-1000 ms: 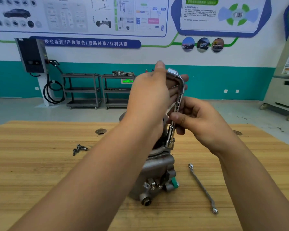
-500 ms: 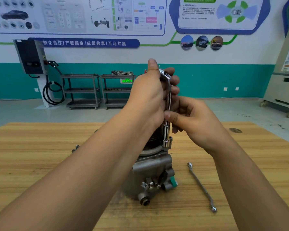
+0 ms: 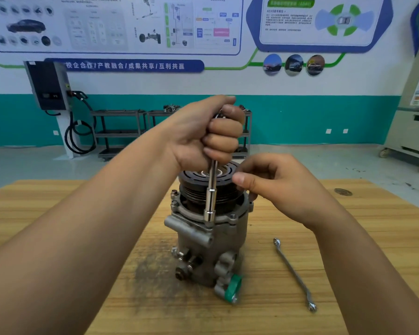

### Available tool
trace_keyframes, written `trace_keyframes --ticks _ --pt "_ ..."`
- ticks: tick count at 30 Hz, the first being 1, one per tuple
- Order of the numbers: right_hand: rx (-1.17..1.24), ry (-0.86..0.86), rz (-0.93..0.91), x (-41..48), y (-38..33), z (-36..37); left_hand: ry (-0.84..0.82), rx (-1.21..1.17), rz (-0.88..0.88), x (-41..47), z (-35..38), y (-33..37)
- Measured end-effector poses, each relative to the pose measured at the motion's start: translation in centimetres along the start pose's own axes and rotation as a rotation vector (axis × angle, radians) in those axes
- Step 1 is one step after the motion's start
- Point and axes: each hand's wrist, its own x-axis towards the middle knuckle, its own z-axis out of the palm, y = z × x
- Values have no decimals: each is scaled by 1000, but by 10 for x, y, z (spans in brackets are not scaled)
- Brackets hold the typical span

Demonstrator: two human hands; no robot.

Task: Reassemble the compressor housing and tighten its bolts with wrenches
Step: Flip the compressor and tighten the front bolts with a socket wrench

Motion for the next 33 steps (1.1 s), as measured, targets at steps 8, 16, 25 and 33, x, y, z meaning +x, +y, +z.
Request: trace_keyframes --ticks 8,16,25,33 --pt "-86 70 -65 -2 -8 4 69 129 -93 -1 -15 10" --pt "-128 68 -84 -6 -14 7 297 -155 217 -27 -11 37" --pt "258 -74 -55 -11 -24 19 195 -203 419 -40 17 -7" --pt "178 -93 5 -9 -16 19 1132 623 356 -63 -77 -70"
